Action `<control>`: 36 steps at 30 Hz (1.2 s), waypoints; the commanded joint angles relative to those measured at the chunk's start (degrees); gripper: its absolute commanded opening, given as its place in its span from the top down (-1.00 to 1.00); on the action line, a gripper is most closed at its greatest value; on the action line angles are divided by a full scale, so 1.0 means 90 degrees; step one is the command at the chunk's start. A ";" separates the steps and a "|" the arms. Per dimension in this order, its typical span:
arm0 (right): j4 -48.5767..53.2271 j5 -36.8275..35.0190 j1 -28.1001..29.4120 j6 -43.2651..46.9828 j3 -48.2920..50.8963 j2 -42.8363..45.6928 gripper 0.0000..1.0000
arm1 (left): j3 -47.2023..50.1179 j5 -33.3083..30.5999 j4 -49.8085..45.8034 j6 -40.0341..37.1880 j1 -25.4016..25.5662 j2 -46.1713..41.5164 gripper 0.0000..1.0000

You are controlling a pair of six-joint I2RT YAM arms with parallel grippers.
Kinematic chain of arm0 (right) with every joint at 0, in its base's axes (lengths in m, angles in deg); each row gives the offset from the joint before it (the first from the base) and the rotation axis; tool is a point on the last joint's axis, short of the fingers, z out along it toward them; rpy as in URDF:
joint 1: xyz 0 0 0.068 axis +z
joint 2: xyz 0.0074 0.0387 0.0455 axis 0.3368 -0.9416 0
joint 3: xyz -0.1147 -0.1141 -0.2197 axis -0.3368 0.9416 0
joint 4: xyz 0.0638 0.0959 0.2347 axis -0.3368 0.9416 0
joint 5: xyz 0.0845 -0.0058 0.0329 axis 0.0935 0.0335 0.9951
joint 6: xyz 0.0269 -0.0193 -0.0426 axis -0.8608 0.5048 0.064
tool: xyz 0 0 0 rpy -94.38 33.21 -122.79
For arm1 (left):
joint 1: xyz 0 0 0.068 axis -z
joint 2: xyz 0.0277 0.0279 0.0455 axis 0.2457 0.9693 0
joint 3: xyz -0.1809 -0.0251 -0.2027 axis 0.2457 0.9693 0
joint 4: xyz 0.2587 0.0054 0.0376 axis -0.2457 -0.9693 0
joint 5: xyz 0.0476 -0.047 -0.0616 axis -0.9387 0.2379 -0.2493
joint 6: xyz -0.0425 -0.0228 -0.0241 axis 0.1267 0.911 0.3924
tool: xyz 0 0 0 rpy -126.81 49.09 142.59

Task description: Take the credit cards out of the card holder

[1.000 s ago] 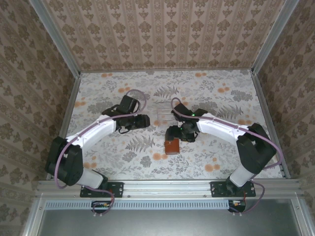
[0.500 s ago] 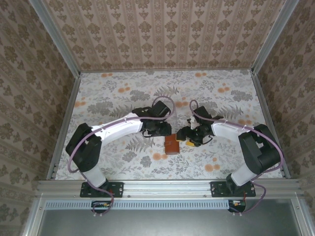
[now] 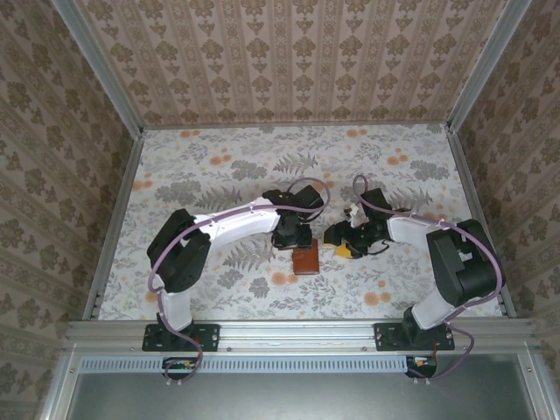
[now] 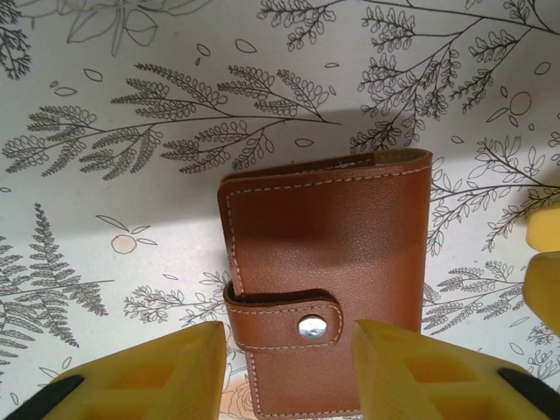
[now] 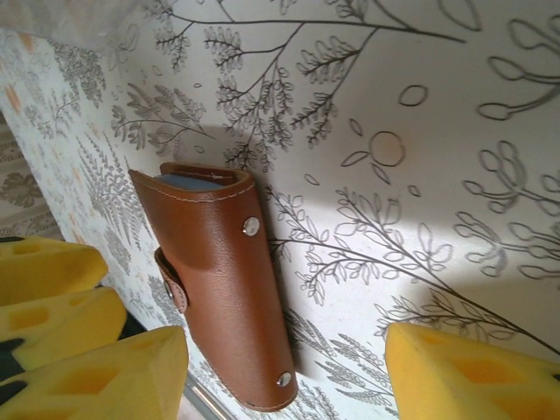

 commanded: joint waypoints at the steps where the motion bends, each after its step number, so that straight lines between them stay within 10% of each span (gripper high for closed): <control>1: -0.0260 0.0364 -0.0003 0.0024 0.0116 -0.0082 -0.25 | -0.0246 0.0025 -0.0346 0.0143 0.0078 0.0164 0.07; 15: -0.0516 0.0574 0.0028 -0.0046 0.0361 -0.0092 -0.20 | -0.0185 0.0273 -0.0402 -0.0086 0.0152 0.0598 0.13; 36: -0.1497 0.0401 0.0851 -0.0688 0.0376 -0.0610 0.02 | 0.0689 0.0495 0.0563 -0.0220 0.0014 0.0184 0.79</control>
